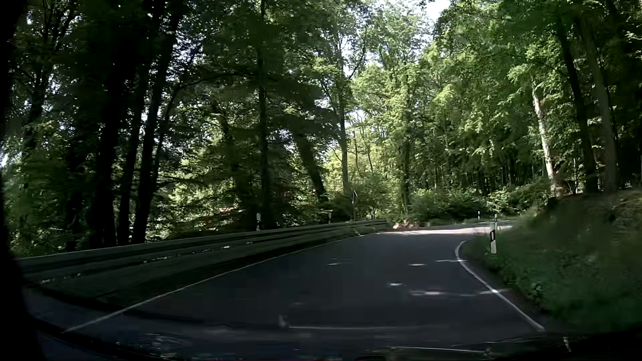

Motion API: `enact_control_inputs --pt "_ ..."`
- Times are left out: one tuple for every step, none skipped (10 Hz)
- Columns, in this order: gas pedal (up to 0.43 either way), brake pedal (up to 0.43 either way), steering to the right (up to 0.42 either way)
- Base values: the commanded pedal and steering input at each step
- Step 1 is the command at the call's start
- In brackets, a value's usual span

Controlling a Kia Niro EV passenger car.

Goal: Follow the waypoints while adhering to traffic rules and regulations

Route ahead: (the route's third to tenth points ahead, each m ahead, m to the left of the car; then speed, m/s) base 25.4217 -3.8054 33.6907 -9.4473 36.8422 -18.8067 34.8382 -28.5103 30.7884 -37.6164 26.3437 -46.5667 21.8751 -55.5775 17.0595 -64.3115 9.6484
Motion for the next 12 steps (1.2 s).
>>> enact_control_inputs --pt "0.177 0.0 0.056" --pt "0.177 0.0 0.056" --pt "0.177 0.0 0.056" --pt "0.177 0.0 0.056" --pt "0.177 0.0 0.056" --pt "0.177 0.0 0.056" --pt "0.177 0.0 0.056" --pt "0.189 0.0 0.054" --pt "0.189 0.0 0.054" --pt "0.189 0.0 0.054" --pt "0.189 0.0 0.054" --pt "0.177 0.0 0.054"
